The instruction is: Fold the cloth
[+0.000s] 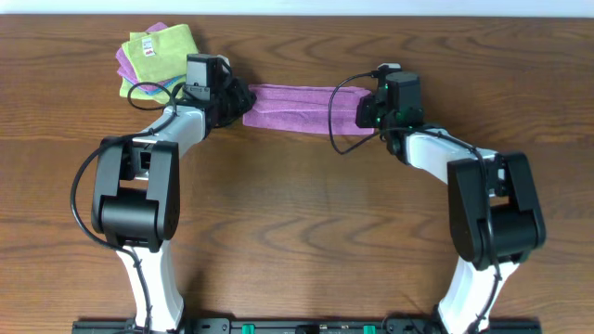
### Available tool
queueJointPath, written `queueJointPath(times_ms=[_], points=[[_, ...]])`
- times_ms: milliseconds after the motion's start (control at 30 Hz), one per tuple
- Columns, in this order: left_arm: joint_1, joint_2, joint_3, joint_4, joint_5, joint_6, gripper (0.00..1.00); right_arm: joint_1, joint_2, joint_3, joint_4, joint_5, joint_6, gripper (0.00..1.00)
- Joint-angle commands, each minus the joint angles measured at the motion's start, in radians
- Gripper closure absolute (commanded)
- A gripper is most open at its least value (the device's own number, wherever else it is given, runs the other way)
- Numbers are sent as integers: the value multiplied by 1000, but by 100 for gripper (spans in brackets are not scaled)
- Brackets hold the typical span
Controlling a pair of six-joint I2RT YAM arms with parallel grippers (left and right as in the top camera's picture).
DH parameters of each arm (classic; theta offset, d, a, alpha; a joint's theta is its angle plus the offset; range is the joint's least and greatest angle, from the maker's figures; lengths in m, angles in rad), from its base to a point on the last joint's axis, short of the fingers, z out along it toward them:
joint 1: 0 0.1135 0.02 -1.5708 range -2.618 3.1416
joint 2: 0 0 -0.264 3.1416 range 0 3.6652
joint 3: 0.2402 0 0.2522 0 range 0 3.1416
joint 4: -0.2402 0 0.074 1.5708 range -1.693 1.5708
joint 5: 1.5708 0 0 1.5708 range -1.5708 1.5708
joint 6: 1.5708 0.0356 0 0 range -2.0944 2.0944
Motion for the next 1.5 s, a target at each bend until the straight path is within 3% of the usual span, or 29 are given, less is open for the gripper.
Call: queueJointPath(times_ms=[0, 67, 200, 267, 500, 700, 800, 900, 1067, 1233, 1467], points=[[7, 10, 6, 2, -36, 1, 91, 3, 32, 15, 12, 48, -21, 97], [8, 10, 6, 2, -39, 5, 78, 3, 33, 15, 27, 58, -21, 88], [12, 10, 7, 2, -47, 6, 64, 3, 32, 17, 47, 70, -21, 66], [18, 10, 10, 2, -46, 7, 62, 3, 27, 19, 46, 70, -21, 56], [53, 9, 88, -34, 43, 24, 52, 2, -58, 19, -5, 79, -22, 50], [60, 9, 221, -188, 56, 58, 58, 2, -140, 19, -130, 130, -21, 40], [44, 9, 278, -217, 88, 63, 94, -3, -183, 19, -222, 130, 10, 30], [3, 9, 289, -228, 68, 63, 94, -18, -219, 19, -311, 115, 150, 21], [-105, 10, 289, -330, -137, 153, 94, -91, -234, 16, -416, -92, 392, 14], [-164, 23, 289, -374, -299, 223, 94, -145, -232, 7, -415, -225, 478, 11], [-174, 77, 289, -405, -364, 248, 94, -152, -198, 7, -396, -304, 530, 9]])
